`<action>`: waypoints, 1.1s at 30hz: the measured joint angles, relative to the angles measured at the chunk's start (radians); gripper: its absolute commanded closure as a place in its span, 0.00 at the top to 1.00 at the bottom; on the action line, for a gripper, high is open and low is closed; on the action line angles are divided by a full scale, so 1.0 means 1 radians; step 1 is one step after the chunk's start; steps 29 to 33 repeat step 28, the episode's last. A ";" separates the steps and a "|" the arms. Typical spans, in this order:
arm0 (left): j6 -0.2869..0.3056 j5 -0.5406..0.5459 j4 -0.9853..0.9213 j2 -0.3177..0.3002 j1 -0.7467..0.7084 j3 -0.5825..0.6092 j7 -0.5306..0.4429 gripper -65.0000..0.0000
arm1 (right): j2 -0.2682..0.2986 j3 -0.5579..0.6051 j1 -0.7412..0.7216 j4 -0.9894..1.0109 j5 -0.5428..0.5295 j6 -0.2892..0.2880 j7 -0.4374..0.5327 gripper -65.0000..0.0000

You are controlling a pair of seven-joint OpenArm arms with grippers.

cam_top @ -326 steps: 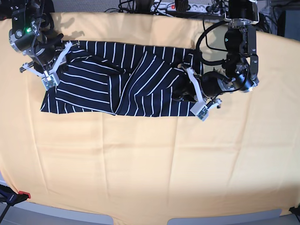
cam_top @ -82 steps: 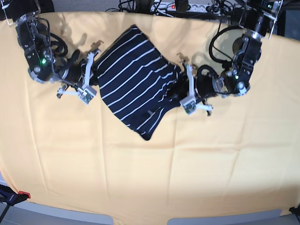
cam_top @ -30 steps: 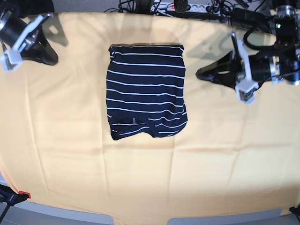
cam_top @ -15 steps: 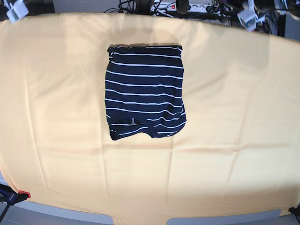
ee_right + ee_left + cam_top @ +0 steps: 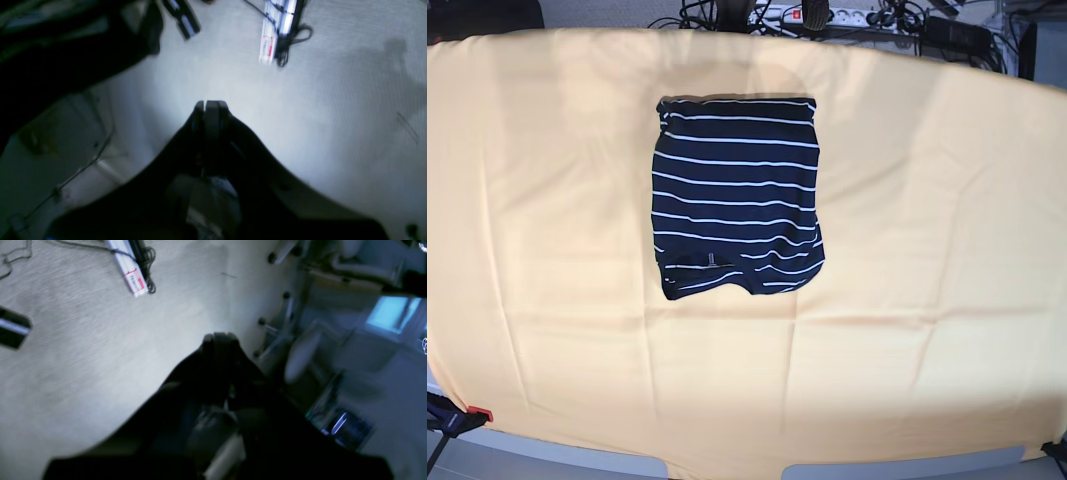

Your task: Fold the T-shirt properly

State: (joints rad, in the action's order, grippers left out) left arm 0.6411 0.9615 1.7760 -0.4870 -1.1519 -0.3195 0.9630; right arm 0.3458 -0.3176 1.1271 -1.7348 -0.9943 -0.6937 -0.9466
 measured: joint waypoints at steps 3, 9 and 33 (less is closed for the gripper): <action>0.000 -0.109 -0.211 0.005 0.152 0.103 -0.105 0.00 | 0.019 0.111 -0.120 0.180 0.162 0.000 0.121 0.00; -0.001 -0.335 -0.682 0.103 0.430 0.233 -0.311 0.00 | 0.013 0.328 -0.312 0.575 0.492 0.006 0.455 0.00; -0.470 -0.748 -1.271 0.456 0.724 0.509 -1.069 0.00 | -0.172 0.772 -0.595 0.988 0.789 0.542 0.920 0.00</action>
